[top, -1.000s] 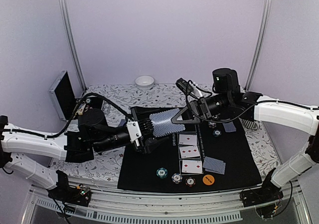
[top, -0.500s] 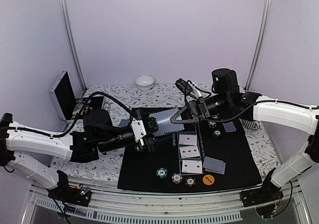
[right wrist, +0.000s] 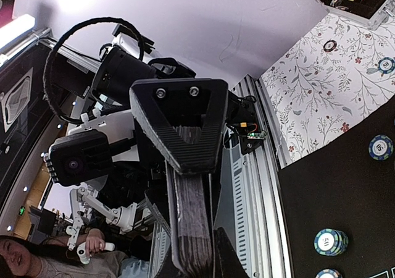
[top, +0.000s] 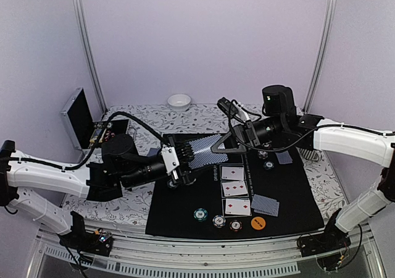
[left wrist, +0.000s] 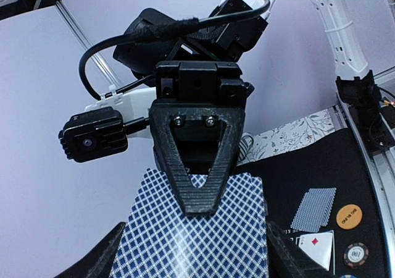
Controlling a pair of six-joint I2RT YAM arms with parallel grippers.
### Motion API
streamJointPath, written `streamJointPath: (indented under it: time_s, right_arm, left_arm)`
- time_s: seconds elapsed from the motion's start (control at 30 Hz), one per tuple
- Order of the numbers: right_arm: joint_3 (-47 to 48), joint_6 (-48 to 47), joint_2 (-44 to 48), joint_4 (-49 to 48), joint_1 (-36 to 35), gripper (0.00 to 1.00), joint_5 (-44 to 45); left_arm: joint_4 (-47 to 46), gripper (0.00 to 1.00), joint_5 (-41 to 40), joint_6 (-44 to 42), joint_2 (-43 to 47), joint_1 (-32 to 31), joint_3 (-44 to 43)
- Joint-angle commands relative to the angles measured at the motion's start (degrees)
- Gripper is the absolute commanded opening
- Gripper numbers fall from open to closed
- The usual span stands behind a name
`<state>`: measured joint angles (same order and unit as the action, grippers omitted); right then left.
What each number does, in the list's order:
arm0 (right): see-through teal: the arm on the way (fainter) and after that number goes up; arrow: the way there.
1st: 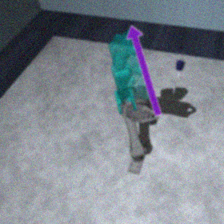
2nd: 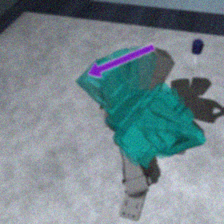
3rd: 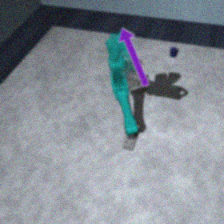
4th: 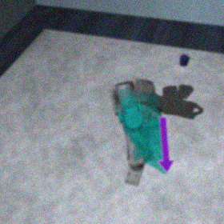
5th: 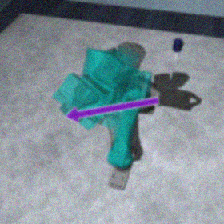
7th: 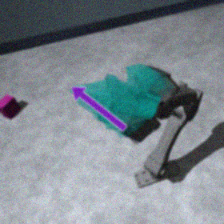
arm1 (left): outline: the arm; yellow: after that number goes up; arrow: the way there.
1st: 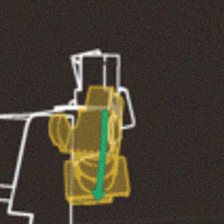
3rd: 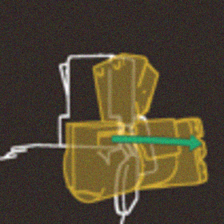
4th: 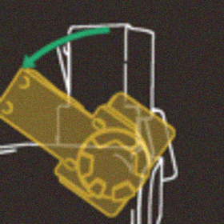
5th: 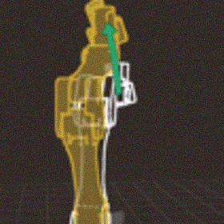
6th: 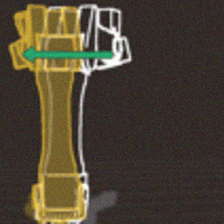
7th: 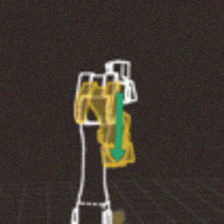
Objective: Distribute texas hold em gaming equipment
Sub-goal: Pass from the right arm to the left, then pick up the poker card from the face-down deck piles.
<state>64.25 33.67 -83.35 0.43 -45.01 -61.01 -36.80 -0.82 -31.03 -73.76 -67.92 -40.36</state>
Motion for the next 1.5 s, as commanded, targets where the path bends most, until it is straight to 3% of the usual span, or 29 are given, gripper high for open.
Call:
streamJointPath:
  time_s: [0.0,0.07,0.37,0.73,1.27,1.37,1.47]
  right_arm:
    - [0.38,0.03,0.76,-1.16,-0.47,0.03,0.06]
    - [0.23,-0.09,0.95,-1.12,-0.47,0.06,0.10]
    - [1.04,-0.16,1.31,0.05,-0.43,0.39,2.43]
    - [3.59,-3.65,0.64,6.81,-0.50,0.56,8.03]
    - [8.88,-13.25,2.39,19.65,-0.43,0.58,17.76]
    - [9.56,-13.95,2.55,20.67,-0.51,0.55,18.30]
    - [10.27,-14.40,2.62,21.78,-0.43,0.45,18.43]
  left_arm:
    - [0.09,0.67,-0.77,0.59,0.99,-0.26,-1.17]
    - [0.39,0.66,-1.01,0.94,0.75,-0.27,-1.45]
    - [-1.50,0.62,-0.44,2.05,0.57,-0.21,-1.39]
    - [-0.97,0.61,-0.06,2.71,1.06,-0.34,-1.61]
    - [-0.24,0.61,-1.05,2.43,1.77,-0.37,-1.67]
    - [-0.18,0.61,-1.26,2.62,1.94,-0.33,-1.50]
    - [-0.41,0.61,-1.60,2.51,2.13,-0.37,-1.14]
